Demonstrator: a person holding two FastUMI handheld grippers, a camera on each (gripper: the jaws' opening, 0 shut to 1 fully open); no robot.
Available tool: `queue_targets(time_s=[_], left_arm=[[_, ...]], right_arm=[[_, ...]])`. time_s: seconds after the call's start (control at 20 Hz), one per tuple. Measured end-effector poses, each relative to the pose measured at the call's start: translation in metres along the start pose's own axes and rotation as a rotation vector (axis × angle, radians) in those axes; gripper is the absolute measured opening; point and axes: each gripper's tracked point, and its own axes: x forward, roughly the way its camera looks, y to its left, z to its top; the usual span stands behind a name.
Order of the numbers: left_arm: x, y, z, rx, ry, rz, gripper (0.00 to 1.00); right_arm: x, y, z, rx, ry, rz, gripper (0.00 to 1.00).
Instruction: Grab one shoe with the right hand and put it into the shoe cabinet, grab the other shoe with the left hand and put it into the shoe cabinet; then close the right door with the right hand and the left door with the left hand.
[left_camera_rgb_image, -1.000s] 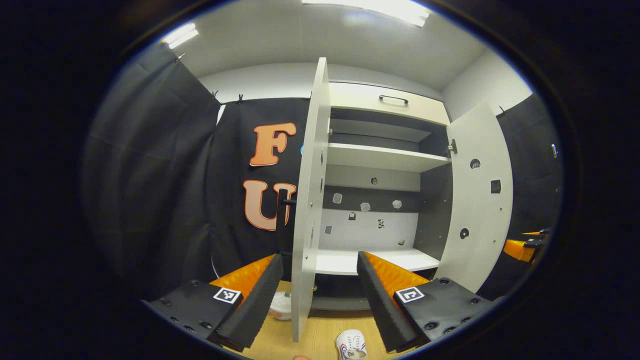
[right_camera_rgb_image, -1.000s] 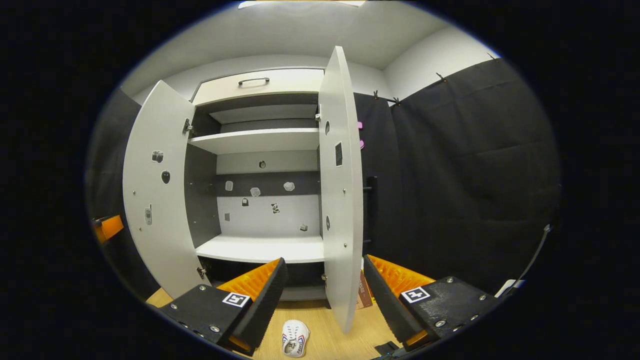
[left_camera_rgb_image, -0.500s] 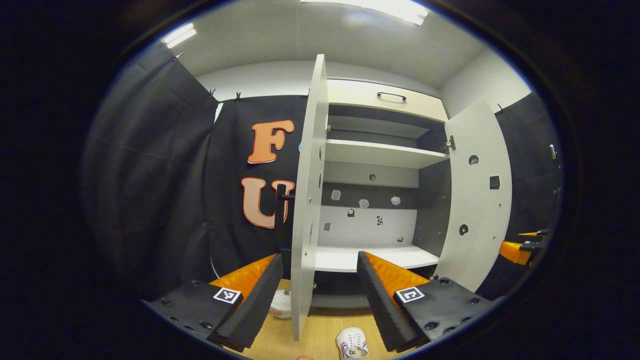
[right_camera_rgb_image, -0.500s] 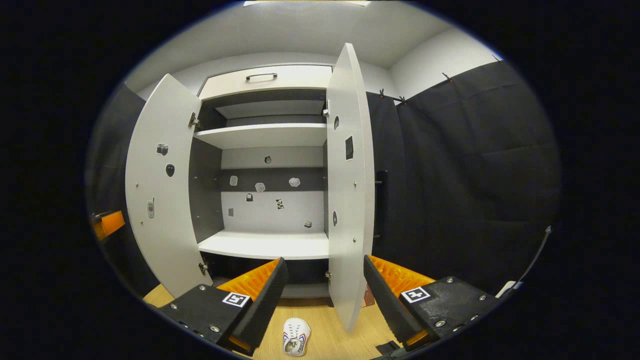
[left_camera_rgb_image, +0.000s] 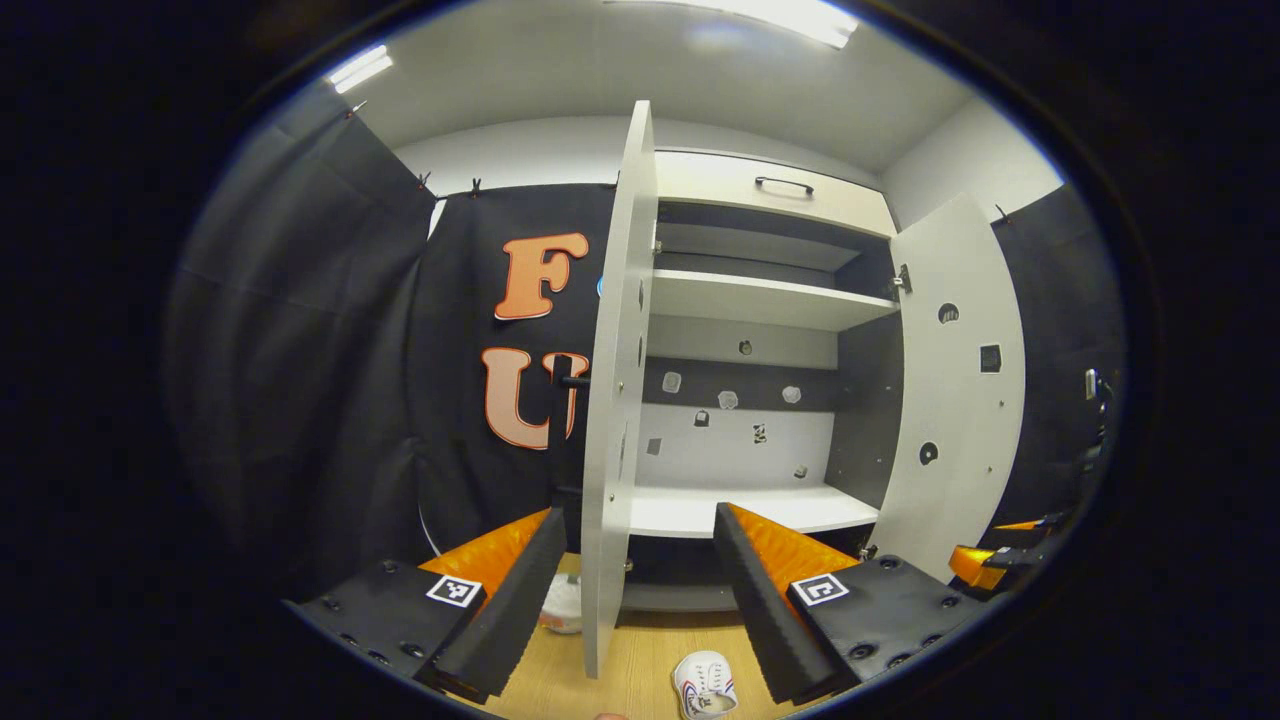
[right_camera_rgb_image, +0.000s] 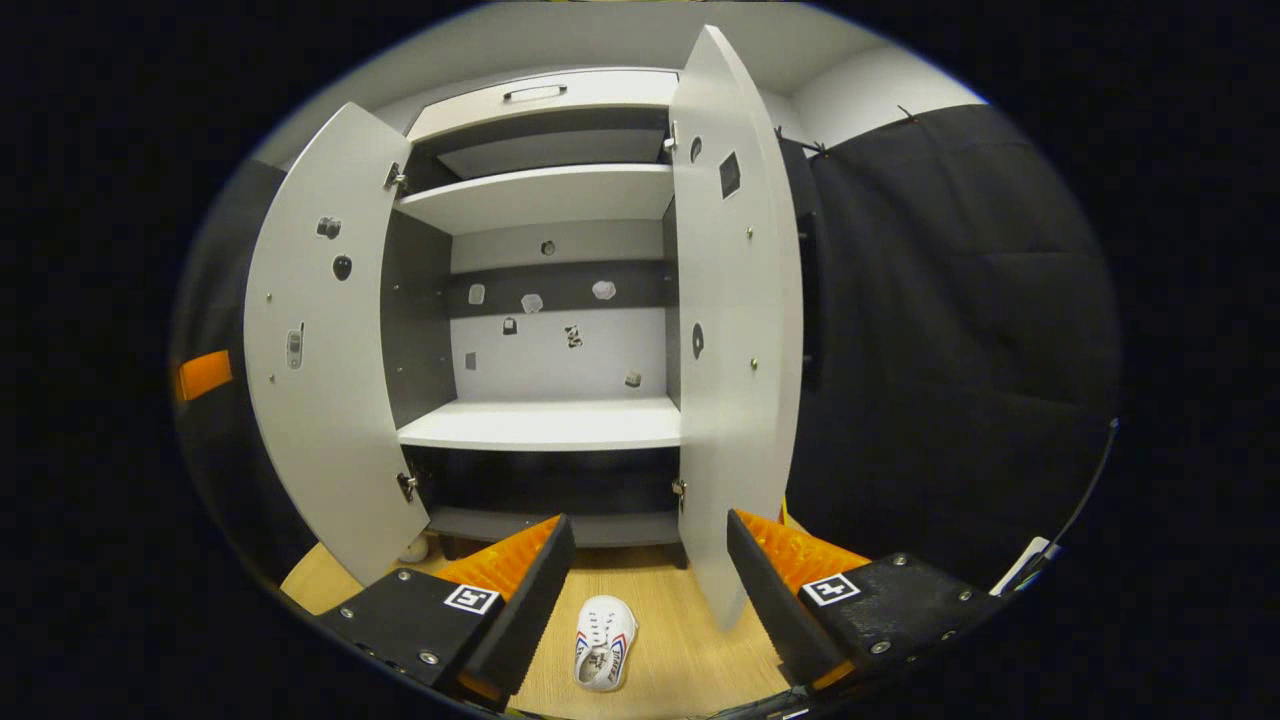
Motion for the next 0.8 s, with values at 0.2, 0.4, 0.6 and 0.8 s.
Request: queue_targets(time_s=[0.2, 0.4, 0.6, 0.8], left_arm=[[0.001, 0.002, -0.005, 0.010, 0.011, 0.010, 0.99], [0.000, 0.012, -0.010, 0.021, 0.022, 0.041, 0.97], [-0.003, 0.021, -0.016, 0.033, 0.036, 0.063, 0.96], [-0.005, 0.031, -0.024, 0.057, 0.062, 0.085, 0.96]], right_arm=[[0.023, 0.007, -0.060, -0.048, 0.086, -0.001, 0.94], [0.048, 0.018, -0.132, -0.073, 0.213, 0.031, 0.95], [0.072, 0.015, -0.202, -0.132, 0.339, 0.008, 0.95], [0.086, 0.022, -0.253, -0.149, 0.424, 0.009, 0.94]])
